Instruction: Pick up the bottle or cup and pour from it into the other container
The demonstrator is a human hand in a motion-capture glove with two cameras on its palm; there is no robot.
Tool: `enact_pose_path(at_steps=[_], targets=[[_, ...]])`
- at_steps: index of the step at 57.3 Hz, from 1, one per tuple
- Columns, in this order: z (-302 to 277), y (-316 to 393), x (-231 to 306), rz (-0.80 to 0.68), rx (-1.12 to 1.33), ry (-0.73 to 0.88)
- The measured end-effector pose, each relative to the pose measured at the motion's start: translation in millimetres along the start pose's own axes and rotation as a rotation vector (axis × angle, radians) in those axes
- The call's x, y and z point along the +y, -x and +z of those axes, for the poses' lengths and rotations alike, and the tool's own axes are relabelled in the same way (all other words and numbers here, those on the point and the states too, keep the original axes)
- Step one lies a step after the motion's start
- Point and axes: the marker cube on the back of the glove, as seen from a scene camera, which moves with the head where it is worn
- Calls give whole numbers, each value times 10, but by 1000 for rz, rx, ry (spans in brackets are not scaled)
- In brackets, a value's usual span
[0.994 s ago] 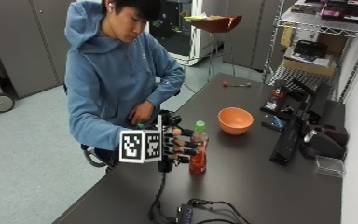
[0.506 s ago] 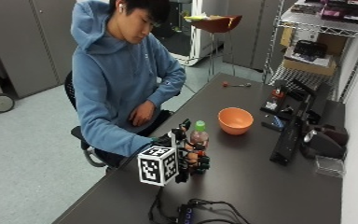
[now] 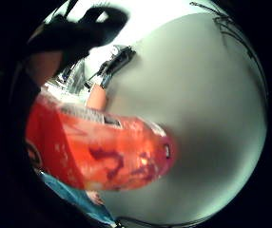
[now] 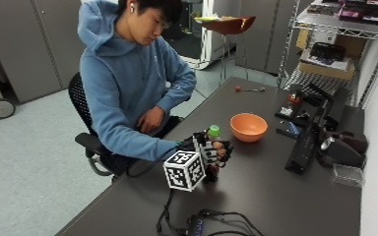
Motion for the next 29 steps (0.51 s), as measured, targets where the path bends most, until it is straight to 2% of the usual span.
enact_pose_path(at_steps=[13, 29], targets=[[213, 23, -66, 6, 5, -33], [442, 221, -179, -5, 83, 45]])
